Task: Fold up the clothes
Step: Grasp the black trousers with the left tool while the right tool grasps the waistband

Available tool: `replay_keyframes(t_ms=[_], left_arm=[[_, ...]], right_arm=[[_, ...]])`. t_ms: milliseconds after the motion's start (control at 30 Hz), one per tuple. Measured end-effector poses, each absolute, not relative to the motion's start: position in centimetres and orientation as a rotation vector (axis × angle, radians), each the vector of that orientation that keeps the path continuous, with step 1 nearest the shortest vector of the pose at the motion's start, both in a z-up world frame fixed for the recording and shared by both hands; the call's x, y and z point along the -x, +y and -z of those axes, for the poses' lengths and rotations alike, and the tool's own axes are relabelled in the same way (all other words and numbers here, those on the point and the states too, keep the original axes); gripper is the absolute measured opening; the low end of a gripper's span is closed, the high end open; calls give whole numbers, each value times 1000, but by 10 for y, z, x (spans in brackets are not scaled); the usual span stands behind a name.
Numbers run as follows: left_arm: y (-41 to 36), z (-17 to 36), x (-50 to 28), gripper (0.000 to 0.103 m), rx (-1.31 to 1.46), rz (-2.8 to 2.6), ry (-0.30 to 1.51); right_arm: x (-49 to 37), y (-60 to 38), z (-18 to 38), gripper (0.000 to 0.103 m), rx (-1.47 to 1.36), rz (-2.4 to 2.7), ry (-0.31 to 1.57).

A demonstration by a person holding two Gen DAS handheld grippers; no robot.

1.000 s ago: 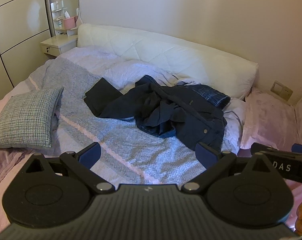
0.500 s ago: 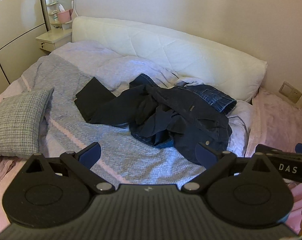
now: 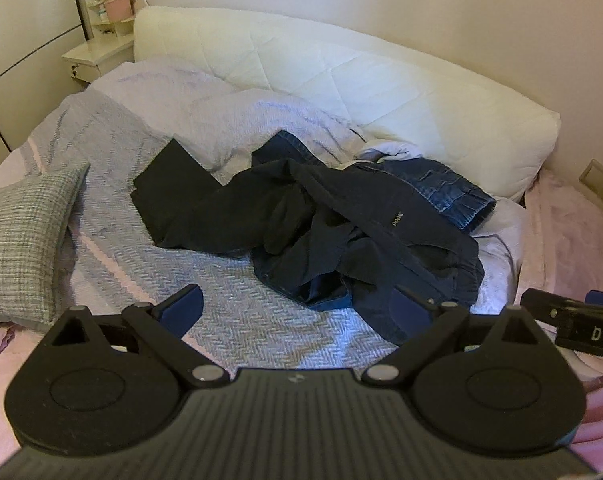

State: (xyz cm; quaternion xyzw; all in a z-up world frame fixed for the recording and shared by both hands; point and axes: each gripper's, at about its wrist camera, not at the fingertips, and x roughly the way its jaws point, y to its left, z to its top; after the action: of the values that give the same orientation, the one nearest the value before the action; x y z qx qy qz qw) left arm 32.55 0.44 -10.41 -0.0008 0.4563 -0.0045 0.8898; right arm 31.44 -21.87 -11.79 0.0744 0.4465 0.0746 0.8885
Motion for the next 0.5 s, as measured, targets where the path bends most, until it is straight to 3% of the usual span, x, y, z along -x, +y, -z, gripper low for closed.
replay_keyframes(t_ms=[500], left_arm=[[6, 186, -405, 86, 11, 37, 1072]], right_arm=[[-380, -246, 200, 103, -158, -164, 995]])
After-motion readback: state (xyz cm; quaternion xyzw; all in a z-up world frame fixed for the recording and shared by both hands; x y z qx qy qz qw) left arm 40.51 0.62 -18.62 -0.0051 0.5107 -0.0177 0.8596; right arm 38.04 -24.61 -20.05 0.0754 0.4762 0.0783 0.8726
